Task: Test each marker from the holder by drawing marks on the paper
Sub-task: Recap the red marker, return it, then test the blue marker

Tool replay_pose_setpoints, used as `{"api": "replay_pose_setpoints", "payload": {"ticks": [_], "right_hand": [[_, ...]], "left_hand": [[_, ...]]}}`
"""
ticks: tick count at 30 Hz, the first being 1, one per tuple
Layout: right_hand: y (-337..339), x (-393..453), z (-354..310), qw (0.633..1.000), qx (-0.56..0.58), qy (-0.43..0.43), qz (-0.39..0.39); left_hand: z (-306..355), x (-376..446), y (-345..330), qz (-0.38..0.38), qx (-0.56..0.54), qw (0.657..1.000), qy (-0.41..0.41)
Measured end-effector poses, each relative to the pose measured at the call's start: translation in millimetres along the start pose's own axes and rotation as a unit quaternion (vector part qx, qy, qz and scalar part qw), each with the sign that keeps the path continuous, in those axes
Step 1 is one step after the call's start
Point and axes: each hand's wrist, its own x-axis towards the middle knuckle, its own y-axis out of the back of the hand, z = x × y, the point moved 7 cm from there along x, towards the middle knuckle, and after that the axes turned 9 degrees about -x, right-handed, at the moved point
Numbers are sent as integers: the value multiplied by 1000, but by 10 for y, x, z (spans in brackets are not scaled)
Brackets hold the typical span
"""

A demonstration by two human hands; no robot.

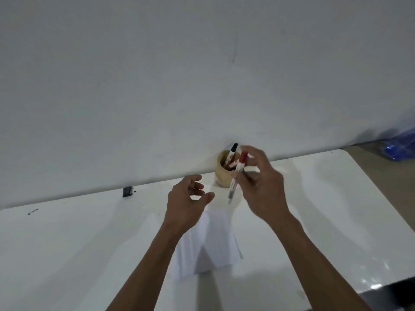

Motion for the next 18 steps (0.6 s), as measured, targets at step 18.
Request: {"api": "replay_pose_setpoints", "payload": {"ticks": [18], "right_hand": [[-316,936,605,998,-45,29,41]], "left_hand": [[-206,778,-835,1,44,999,22]]}}
